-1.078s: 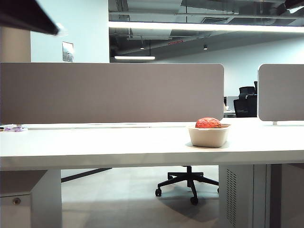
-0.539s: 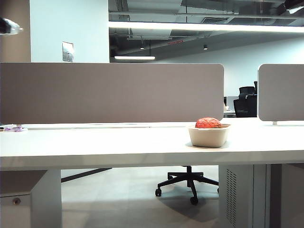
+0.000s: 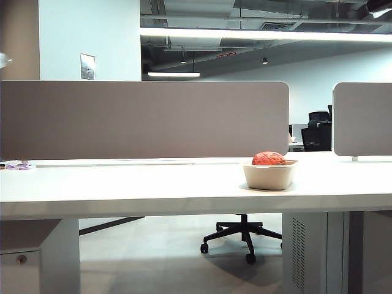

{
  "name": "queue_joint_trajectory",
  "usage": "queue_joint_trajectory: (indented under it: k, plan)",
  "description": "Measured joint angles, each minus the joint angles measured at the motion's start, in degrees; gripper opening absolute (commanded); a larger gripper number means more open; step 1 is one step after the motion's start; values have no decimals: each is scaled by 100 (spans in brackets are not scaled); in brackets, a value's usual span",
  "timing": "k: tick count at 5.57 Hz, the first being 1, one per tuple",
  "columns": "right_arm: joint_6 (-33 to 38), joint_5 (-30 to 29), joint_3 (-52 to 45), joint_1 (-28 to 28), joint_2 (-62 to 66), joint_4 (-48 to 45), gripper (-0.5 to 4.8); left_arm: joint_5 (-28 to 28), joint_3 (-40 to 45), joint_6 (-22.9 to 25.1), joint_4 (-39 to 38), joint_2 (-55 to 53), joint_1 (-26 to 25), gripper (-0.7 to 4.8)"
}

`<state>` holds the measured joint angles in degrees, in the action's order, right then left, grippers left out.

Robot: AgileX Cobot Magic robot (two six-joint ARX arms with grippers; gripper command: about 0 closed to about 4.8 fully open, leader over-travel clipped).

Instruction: Pick up the orange and place it into the paper lunchbox.

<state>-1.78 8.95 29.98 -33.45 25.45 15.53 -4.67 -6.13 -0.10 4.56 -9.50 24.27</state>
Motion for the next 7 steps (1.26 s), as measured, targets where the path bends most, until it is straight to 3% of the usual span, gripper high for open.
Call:
queue_joint_trajectory:
  k: [1, 2, 4, 6, 7]
  plan:
    - [0, -2, 0, 0, 0, -2, 3, -4, 13, -2, 57, 105, -437, -6]
    - [0, -2, 2, 0, 0, -4, 3, -35, 326, -2, -531, 911, -2186, -6]
    - [0, 0, 0, 0, 0, 0, 3, -35, 581, 0, -584, 911, -2192, -6]
    - [0, 0, 0, 0, -2, 2, 3, -199, 581, 160, -575, 911, -1729, 19]
    - [0, 0, 0, 0, 0, 2, 3, -345, 581, 157, -579, 911, -1762, 19]
